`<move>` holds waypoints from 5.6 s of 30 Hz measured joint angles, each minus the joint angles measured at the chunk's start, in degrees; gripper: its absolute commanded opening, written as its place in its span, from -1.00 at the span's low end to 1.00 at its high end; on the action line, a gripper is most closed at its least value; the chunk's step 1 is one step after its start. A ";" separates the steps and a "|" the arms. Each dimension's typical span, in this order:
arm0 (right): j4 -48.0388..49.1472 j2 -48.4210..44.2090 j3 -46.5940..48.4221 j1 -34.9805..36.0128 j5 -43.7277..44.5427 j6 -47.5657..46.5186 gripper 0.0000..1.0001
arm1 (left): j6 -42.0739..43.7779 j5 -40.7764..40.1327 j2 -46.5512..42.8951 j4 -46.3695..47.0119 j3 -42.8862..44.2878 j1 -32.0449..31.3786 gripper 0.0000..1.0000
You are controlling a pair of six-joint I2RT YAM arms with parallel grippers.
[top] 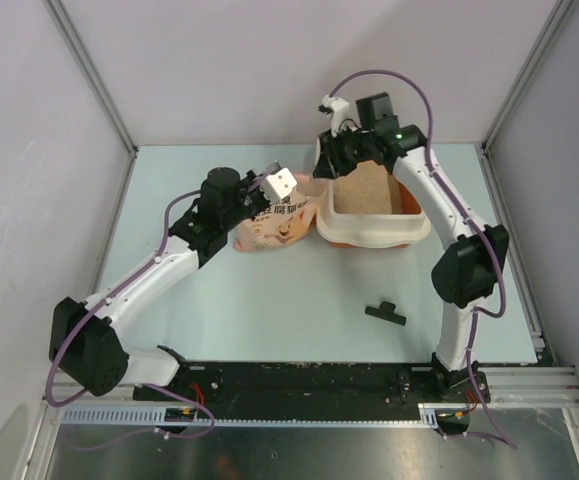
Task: Fill the litter box with clean litter
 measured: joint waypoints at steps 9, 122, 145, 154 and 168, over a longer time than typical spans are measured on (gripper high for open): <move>-1.03 3.96 3.30 7.69 19.87 7.52 -1.00 | -1.29 1.92 -1.66 0.11 -1.60 -0.04 -1.00; 48.02 -0.74 -31.78 -27.04 -40.04 65.46 -1.00 | 4.35 -4.35 1.27 -1.95 1.55 -3.37 -1.00; 28.72 -6.75 -28.92 -46.51 -34.38 47.21 -1.00 | 1.73 -3.23 2.82 -1.70 2.60 -3.32 -1.00; 17.42 -14.32 -28.89 -48.24 -25.53 34.51 -1.00 | 1.53 -1.60 3.15 -1.22 2.60 -2.58 -1.00; 8.52 -21.40 -28.89 -52.06 -20.90 27.85 -1.00 | 1.81 0.26 4.83 1.16 2.60 -1.95 -1.00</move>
